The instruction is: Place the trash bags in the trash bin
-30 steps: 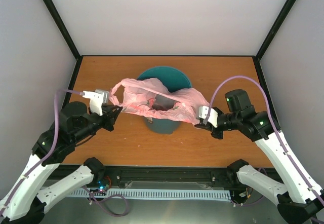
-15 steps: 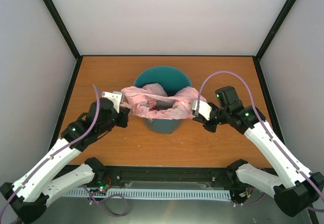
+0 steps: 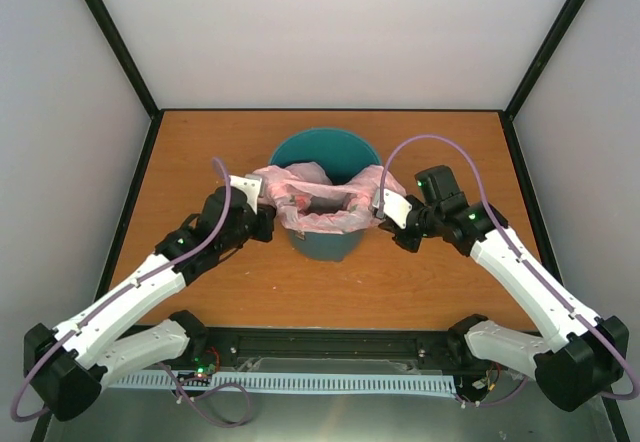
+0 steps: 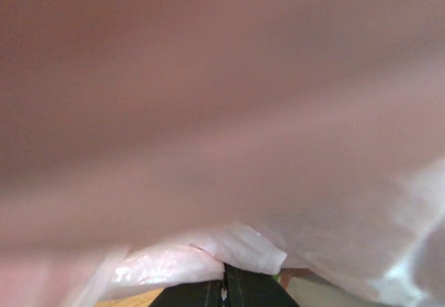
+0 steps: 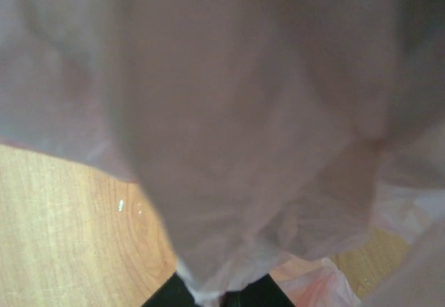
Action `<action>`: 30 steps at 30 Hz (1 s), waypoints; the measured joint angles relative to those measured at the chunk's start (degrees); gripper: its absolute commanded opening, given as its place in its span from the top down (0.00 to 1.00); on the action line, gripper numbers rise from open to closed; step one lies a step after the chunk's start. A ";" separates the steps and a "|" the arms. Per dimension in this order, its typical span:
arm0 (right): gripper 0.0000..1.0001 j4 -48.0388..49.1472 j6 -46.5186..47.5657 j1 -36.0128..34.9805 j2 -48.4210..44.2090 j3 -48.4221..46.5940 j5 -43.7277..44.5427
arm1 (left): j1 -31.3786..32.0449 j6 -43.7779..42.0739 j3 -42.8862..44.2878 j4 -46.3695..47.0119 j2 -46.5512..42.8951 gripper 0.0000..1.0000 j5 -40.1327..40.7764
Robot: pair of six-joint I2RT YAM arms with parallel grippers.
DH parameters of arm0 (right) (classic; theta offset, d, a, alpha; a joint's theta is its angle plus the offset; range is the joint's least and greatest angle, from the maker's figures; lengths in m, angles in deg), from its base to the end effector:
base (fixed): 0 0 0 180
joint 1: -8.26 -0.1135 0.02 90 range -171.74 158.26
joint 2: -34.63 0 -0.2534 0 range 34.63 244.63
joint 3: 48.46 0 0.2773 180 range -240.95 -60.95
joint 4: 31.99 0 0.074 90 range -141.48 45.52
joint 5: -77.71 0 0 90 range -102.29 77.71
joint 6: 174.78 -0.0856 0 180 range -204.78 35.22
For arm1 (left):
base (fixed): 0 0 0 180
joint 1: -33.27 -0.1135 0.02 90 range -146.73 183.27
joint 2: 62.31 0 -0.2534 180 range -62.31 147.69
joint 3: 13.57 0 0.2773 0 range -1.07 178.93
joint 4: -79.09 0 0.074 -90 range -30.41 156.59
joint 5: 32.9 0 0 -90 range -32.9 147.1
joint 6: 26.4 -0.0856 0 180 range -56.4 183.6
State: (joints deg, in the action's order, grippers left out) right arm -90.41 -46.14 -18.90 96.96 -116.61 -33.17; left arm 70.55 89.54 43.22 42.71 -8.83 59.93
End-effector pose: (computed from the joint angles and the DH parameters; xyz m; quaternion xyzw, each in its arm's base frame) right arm 0.2278 0.1512 0.2437 -0.5548 0.7506 0.1392 0.3309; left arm 0.2251 -0.1661 0.2461 0.0751 0.8757 -0.2312 0.4172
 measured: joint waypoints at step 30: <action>0.35 -13.05 -3.78 3.98 -15.85 -8.35 -8.33 | -0.15 -0.11 10.67 -18.53 -15.76 0.16 -2.40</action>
State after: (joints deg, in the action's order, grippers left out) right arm -103.46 -49.92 -14.92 81.11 -124.96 -41.50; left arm 70.39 89.43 53.89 24.18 -24.59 57.52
